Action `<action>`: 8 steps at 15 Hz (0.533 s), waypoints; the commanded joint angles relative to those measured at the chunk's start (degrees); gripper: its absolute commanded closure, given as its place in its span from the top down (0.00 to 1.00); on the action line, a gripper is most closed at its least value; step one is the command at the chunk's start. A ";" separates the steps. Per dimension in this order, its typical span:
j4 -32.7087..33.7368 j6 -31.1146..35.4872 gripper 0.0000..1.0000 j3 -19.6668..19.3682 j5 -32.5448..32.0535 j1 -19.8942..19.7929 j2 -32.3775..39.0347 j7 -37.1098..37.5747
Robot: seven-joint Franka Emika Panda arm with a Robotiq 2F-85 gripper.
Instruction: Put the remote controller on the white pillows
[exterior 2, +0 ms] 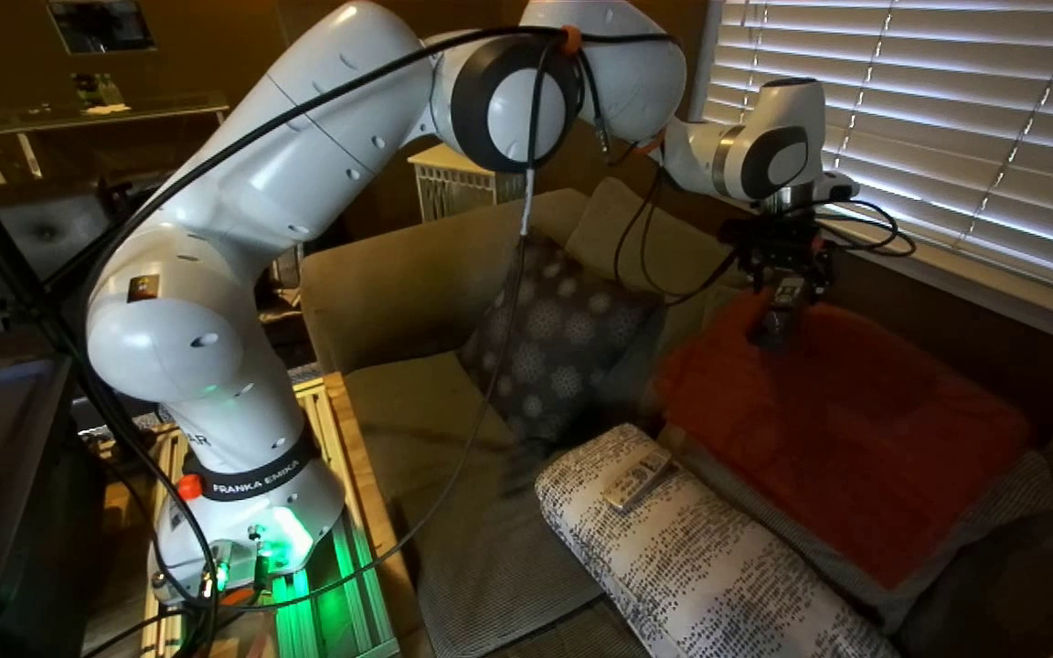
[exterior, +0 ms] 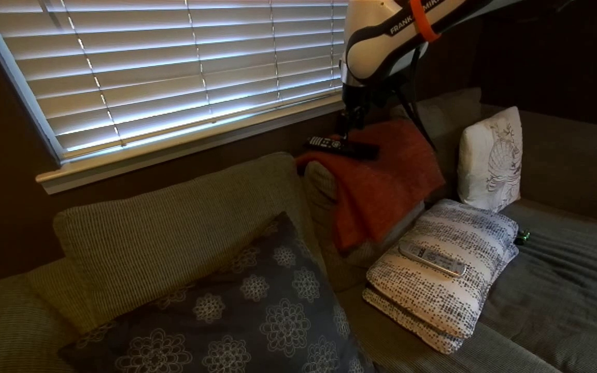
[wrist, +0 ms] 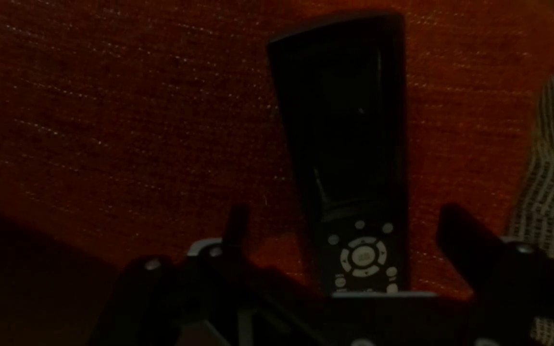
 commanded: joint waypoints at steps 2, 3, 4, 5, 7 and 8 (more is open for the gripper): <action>5.94 -1.93 1.00 -0.63 0.26 0.65 4.30 -0.14; 6.57 -1.89 1.00 -0.57 0.27 0.65 4.87 -0.28; 7.11 -1.84 1.00 -0.61 0.28 0.69 5.39 -0.21; 7.53 -1.89 1.00 -0.63 0.27 0.74 5.83 -0.19; 8.47 -2.02 1.00 -0.67 0.28 0.78 6.75 -0.22; 8.88 -2.09 1.00 -0.68 0.30 0.80 7.17 -0.20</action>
